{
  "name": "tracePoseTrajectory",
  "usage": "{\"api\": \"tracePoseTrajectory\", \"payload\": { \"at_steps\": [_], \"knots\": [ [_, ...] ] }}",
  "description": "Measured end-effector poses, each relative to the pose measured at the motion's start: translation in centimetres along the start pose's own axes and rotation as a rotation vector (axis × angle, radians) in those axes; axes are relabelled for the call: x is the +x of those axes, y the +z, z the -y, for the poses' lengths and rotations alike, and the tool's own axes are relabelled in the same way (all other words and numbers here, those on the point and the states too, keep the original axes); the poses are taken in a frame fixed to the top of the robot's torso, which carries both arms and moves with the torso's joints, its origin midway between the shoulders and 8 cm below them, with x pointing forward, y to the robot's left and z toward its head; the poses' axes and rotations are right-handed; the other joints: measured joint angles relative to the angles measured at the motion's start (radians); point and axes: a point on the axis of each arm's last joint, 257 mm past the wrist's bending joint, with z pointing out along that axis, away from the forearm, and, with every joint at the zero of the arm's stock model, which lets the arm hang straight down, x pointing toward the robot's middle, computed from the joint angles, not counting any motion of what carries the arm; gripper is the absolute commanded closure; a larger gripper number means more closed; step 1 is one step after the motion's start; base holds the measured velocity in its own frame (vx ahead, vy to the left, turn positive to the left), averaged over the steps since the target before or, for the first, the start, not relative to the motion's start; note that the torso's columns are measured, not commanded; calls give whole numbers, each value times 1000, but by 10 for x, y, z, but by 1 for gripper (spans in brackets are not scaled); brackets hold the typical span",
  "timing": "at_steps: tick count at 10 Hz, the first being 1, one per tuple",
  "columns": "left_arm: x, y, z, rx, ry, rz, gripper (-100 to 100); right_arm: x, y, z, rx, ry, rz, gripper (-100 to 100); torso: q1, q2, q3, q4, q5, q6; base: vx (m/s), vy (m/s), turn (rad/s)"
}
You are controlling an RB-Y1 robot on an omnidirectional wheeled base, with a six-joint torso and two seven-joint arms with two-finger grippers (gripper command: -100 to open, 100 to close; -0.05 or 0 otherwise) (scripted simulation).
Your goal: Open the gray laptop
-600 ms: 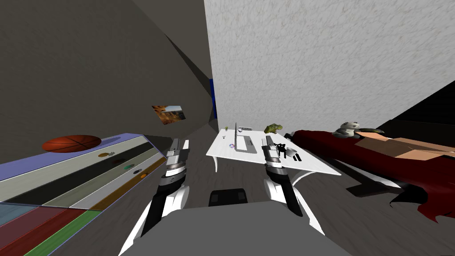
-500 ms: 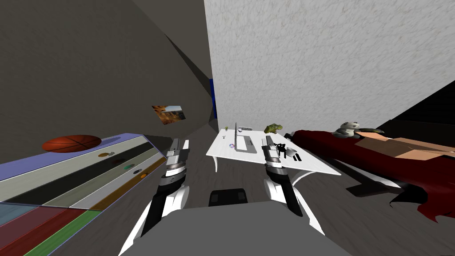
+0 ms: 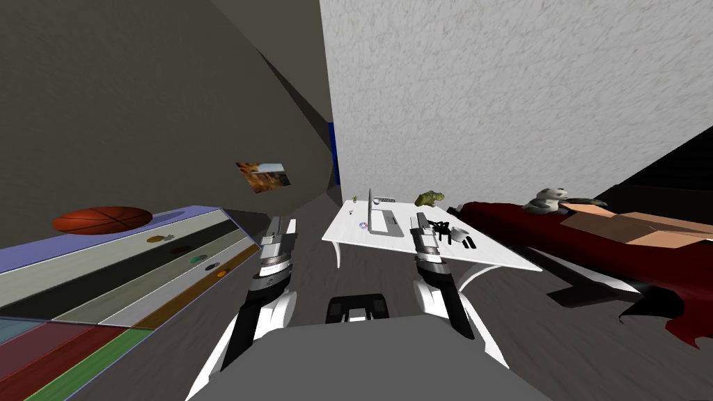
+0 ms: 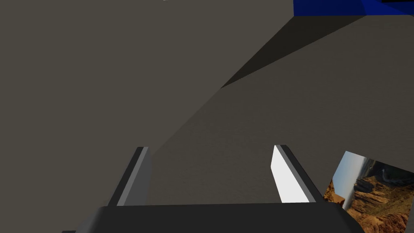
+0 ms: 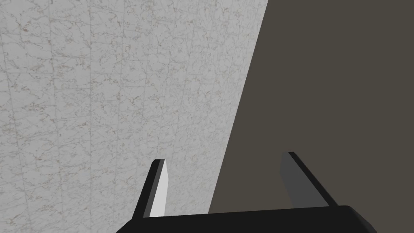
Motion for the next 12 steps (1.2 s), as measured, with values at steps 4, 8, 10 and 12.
{"api": "tracePoseTrajectory", "payload": {
  "at_steps": [4,8,10,12],
  "knots": [
    [0,0,0,0,0,0,0,0,0,0,0,0,0,-100,0,295,-590,295,0,0,4,4,-2],
    [0,0,0,-1,0,0,0,13,-1,10,4,-100,-107,-100,1,341,-685,341,0,0,33,48,-16],
    [0,0,0,-1,0,0,0,20,-1,20,18,-173,-156,-100,1,342,-684,342,0,0,49,87,-22],
    [0,0,0,-1,0,0,0,25,-4,35,39,-257,-199,-100,0,342,-684,342,0,0,58,90,-27]
  ]
}}
